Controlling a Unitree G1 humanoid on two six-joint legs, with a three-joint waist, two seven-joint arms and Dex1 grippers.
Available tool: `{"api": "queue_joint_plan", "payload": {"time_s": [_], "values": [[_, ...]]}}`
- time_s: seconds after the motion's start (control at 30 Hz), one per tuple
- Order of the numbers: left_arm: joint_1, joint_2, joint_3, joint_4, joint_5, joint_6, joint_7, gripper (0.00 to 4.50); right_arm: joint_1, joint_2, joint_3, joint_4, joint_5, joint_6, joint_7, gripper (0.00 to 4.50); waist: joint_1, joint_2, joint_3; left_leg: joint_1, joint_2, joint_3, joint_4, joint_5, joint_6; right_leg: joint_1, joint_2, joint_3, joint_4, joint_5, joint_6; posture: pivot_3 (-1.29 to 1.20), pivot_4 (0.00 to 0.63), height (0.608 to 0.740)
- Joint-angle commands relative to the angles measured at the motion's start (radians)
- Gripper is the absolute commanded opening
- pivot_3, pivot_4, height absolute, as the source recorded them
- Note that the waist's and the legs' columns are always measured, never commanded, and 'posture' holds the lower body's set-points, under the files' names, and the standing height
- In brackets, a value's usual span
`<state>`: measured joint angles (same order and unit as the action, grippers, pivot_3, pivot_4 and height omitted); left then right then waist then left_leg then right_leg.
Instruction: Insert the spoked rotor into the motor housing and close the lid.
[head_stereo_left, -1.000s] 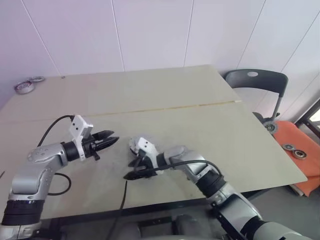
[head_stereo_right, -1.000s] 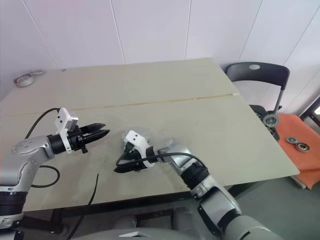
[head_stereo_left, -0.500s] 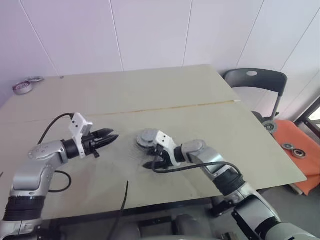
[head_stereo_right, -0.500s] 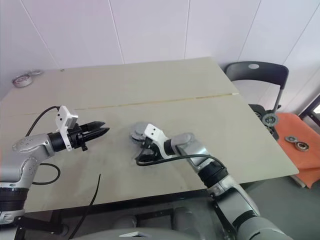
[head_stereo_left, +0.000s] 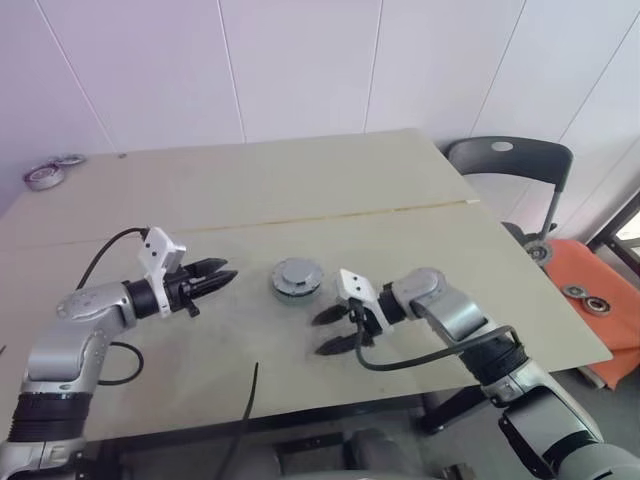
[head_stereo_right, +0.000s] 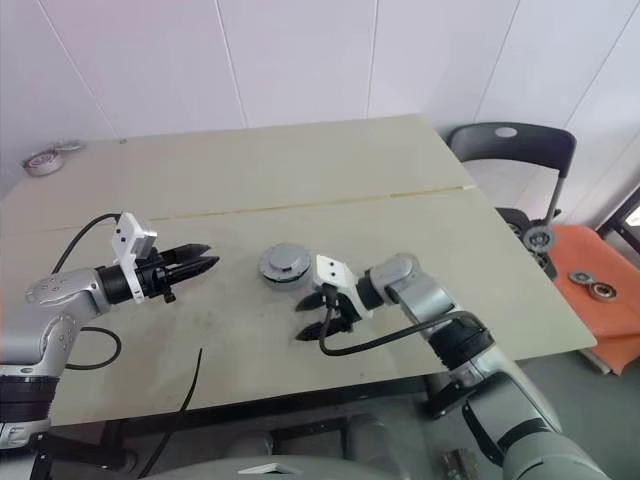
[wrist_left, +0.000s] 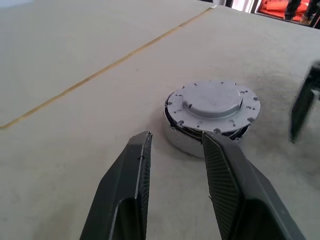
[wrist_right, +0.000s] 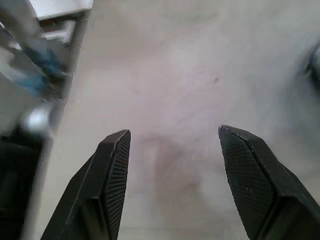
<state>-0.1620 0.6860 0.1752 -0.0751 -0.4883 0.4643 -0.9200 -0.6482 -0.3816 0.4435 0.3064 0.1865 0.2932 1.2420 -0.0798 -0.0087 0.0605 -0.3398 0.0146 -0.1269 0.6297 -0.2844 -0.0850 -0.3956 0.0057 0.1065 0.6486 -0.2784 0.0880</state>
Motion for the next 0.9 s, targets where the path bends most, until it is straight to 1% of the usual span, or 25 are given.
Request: {"api": "queue_joint_plan", "payload": {"time_s": [0.03,0.17,0.2,0.3,0.33,0.47,0.57,0.67,0.9], "values": [[0.005,-0.013,0.031,-0.035,-0.004,-0.031,0.024,1.7,-0.12,0.052,-0.099,0.109,-0.011,-0.175,-0.066,2.93,0.002,0.0,0.0,0.0,0.0,0.0,0.0,0.0,0.0,0.0,0.0,0.0,0.0,0.0,0.0,0.0,0.0,0.74],[0.026,-0.036,0.049,-0.048,-0.005,-0.049,0.06,1.7,-0.206,0.129,-0.148,0.281,-0.041,-0.326,-0.144,2.93,0.007,0.0,0.0,0.0,0.0,0.0,-0.001,0.0,0.0,0.0,0.0,0.0,-0.001,0.001,0.0,0.0,0.0,0.74],[0.032,-0.039,0.053,-0.055,-0.008,-0.05,0.067,1.7,-0.226,0.146,-0.157,0.32,-0.049,-0.36,-0.161,2.93,0.009,0.0,0.0,0.0,0.0,0.0,-0.002,0.0,0.0,0.0,-0.001,0.0,-0.001,0.002,-0.003,0.0,0.0,0.74],[0.057,-0.047,0.068,-0.081,-0.014,-0.047,0.084,1.7,-0.277,0.184,-0.16,0.448,-0.079,-0.438,-0.16,2.93,0.008,0.0,0.0,-0.001,0.0,0.0,-0.002,0.0,0.0,0.0,-0.001,0.0,-0.001,0.003,-0.004,0.0,0.0,0.74],[0.066,-0.049,0.077,-0.09,-0.016,-0.045,0.092,1.7,-0.299,0.2,-0.155,0.514,-0.102,-0.465,-0.179,2.93,0.007,0.0,0.0,-0.001,0.0,0.0,-0.002,0.0,0.0,0.0,-0.001,0.0,-0.001,0.003,-0.004,0.0,0.0,0.74],[0.107,-0.052,0.109,-0.129,-0.025,-0.036,0.116,1.7,-0.371,0.266,-0.157,0.734,-0.157,-0.54,-0.224,2.93,0.002,0.0,0.0,0.0,0.0,0.0,-0.002,0.0,0.0,0.0,-0.001,0.0,0.0,0.003,-0.004,0.0,0.0,0.74],[0.152,-0.054,0.135,-0.179,-0.038,-0.022,0.138,1.7,-0.419,0.287,-0.171,0.858,-0.195,-0.582,-0.27,2.93,-0.004,0.0,0.0,0.0,0.0,0.0,-0.001,0.0,0.0,0.0,-0.001,0.0,0.001,0.003,-0.004,0.0,0.0,0.74],[0.191,-0.05,0.159,-0.215,-0.051,-0.011,0.154,1.7,-0.445,0.291,-0.183,0.925,-0.217,-0.592,-0.279,2.93,-0.005,0.0,0.0,0.0,0.0,0.0,-0.001,0.0,0.0,0.0,-0.001,0.0,0.001,0.003,-0.004,0.0,0.0,0.74],[0.248,-0.045,0.191,-0.263,-0.072,0.009,0.175,1.7,-0.456,0.277,-0.211,0.973,-0.245,-0.574,-0.186,2.93,-0.021,0.0,0.0,0.0,0.0,0.0,-0.001,0.0,0.0,0.001,-0.001,0.0,0.001,0.003,-0.004,0.0,0.0,0.74]]}}
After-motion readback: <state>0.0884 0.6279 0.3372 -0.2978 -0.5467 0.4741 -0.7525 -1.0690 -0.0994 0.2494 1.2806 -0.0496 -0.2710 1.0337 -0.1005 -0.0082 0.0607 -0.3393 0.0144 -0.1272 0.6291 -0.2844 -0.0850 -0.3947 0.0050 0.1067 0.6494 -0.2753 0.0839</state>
